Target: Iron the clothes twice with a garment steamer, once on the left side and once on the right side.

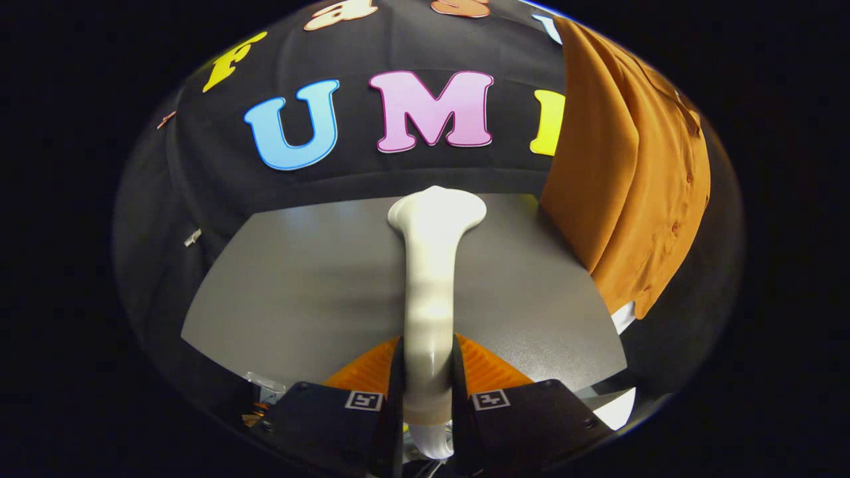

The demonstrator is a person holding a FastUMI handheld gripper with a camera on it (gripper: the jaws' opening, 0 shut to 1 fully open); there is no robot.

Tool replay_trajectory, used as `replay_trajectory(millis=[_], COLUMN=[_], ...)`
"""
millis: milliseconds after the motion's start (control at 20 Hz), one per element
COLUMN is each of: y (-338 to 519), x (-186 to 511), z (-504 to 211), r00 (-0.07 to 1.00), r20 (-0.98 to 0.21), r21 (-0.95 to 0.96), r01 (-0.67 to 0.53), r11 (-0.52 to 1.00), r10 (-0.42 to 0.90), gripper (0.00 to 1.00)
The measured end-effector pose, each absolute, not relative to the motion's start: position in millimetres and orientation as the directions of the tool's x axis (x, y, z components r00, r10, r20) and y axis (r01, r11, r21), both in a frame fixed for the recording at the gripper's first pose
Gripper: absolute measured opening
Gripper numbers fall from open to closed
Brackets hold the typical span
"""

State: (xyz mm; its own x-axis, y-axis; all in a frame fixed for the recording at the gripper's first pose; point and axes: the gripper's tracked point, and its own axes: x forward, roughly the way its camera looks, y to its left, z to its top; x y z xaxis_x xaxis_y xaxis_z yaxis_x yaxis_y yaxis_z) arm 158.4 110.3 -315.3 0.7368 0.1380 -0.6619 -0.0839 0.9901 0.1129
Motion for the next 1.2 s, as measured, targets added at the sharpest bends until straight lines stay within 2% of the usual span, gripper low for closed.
replay_trajectory(millis=[50, 100, 450, 950, 1200], y=[111, 111, 95, 43, -3], x=[160, 158, 131, 74, 49], z=[-314, -310, -269, -155, -99], r00=[0.752, 0.765, 0.87, 0.976, 0.995], r20=[-0.642, -0.624, -0.459, -0.159, -0.03], r21=[0.129, 0.141, 0.161, 0.142, 0.124], r01=[-0.087, -0.09, -0.117, -0.128, -0.086], r11=[0.988, 0.986, 0.98, 0.982, 0.989], r10=[0.15, 0.159, 0.179, 0.151, 0.09], gripper=[0.34, 0.29, 0.29, 0.28, 0.28])
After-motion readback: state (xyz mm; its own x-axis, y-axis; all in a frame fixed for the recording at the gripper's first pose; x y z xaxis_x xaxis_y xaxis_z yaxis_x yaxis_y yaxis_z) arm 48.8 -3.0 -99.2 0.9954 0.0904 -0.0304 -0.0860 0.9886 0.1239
